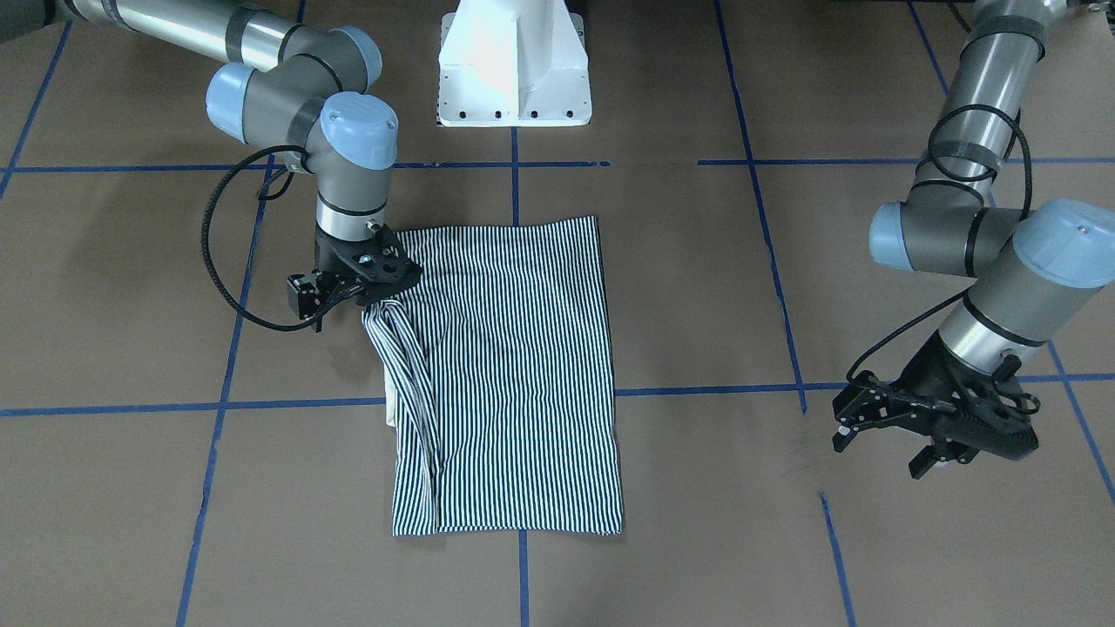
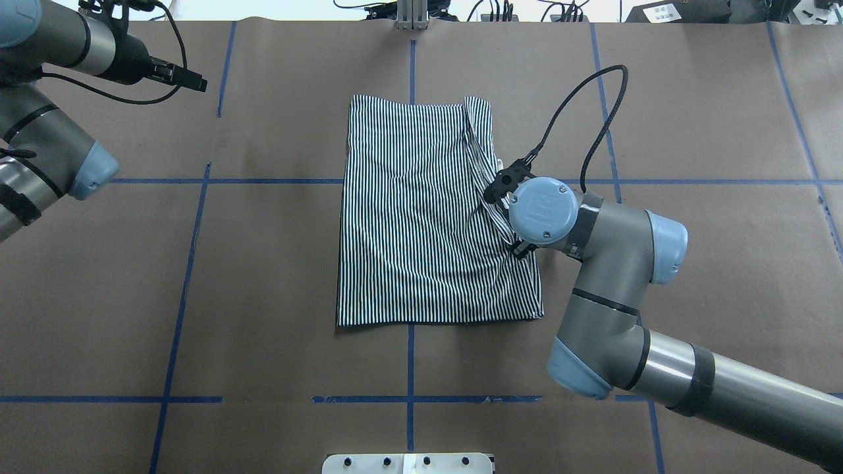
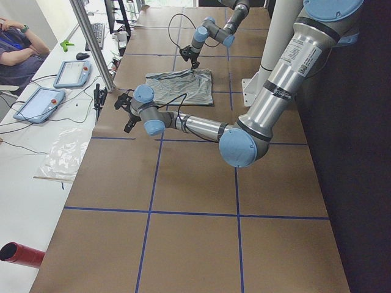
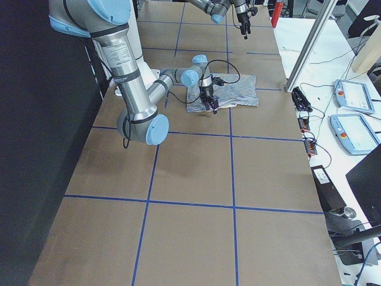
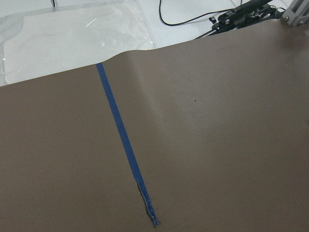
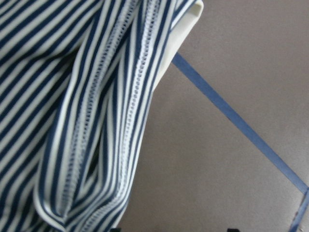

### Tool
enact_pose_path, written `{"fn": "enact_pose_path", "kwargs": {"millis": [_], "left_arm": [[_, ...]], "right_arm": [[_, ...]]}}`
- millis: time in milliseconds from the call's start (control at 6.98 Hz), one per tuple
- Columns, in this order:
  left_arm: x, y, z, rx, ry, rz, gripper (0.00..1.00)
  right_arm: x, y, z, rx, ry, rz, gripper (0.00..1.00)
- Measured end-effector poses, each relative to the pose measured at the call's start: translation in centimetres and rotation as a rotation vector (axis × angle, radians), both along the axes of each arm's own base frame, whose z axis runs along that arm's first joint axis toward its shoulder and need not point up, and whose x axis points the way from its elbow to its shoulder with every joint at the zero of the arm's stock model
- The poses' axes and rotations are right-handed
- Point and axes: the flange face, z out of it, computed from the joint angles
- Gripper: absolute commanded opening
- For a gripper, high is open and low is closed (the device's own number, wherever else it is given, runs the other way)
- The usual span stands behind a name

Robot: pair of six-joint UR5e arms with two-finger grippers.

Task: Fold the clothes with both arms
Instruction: 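Move the right gripper along the side edge toward the collar end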

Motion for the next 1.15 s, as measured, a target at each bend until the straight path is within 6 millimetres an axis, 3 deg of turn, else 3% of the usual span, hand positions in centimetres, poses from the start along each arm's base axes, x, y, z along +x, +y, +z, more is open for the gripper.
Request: {"fn": "enact_pose_path", "kwargs": {"millis": [287,430,717,860,1146], "left_arm": [[0.1,0.1,-0.1,0.001,0.001,0.002,1.0],[0.2,0.1,-0.1,0.001,0.002,0.002,1.0],[0.3,0.2,-0.2,-0.004,0.006,0.001,1.0],[0.4,0.2,-0.2,-0.006,0.008,0.003,1.0],[0.8,0.4,-0.2,-0.007,0.009,0.008,1.0]], "right_arm": [[2.2,0.8,-0.2,0.014,-0.018,0.002,0.79],[1.6,0.4,-1.7,0.02,-0.041,0.012,0.79],[-2.5,-2.2,-6.3,0.007,-0.085,0.055,0.79],[-4.3,-3.2,-7.5,-0.006,-0.092,0.077,0.79],[-5.8,-4.0,-8.0,-0.027,-0.088,0.102,0.79]]}}
